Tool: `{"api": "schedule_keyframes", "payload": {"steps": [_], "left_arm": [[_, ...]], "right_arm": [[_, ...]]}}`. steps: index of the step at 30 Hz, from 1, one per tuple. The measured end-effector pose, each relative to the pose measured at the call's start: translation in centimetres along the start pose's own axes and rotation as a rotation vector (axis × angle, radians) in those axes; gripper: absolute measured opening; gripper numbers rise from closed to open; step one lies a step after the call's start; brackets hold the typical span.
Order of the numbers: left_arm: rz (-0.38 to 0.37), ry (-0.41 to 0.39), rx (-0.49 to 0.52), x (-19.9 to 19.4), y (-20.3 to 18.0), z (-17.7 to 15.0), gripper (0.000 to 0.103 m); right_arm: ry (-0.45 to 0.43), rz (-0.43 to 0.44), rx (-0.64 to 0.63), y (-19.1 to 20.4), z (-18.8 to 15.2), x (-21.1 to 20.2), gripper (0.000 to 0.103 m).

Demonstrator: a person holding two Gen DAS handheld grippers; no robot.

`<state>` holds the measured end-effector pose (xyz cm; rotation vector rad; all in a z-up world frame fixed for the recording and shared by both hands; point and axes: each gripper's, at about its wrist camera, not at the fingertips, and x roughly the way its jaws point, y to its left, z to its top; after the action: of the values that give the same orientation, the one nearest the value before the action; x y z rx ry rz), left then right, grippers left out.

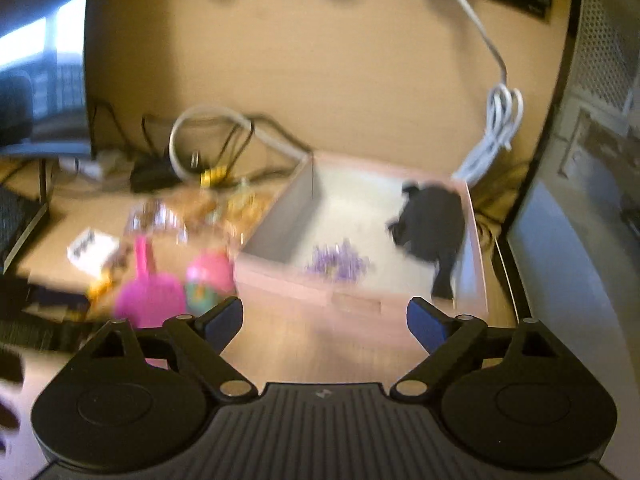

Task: Organize objects
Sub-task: 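Grasp the pink strainer with the left gripper while the right grasps the white battery charger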

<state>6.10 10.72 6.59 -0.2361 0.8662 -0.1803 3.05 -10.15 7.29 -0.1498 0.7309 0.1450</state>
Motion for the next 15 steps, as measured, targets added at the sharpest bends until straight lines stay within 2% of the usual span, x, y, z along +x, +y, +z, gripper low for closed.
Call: {"api": "schedule_keyframes", "payload": {"steps": [3, 6, 7, 8, 11, 15], "left_arm": [[0.083, -0.014, 0.013, 1.9, -0.7, 0.5, 0.081], [0.097, -0.009, 0.022, 3.2, -0.9, 0.2, 0.081], [0.097, -0.012, 0.033, 3.4, -1.0, 0.0, 0.080], [0.099, -0.015, 0.046, 3.5, -0.9, -0.2, 0.070], [0.082, -0.027, 0.066, 2.5, -0.2, -1.1, 0.067], [0.007, -0.036, 0.090, -1.2, 1.2, -2.6, 0.067]], "right_arm": [[0.022, -0.027, -0.013, 0.3, -1.8, -1.2, 0.095], [0.019, -0.054, -0.032, 0.7, -3.2, -2.6, 0.098], [0.017, -0.063, -0.040, 0.8, -3.4, -3.1, 0.098], [0.016, -0.071, -0.050, 1.0, -3.6, -3.4, 0.098], [0.023, -0.076, -0.066, 2.0, -4.0, -3.5, 0.099], [0.036, -0.041, -0.046, 3.6, -3.5, -3.0, 0.100]]}}
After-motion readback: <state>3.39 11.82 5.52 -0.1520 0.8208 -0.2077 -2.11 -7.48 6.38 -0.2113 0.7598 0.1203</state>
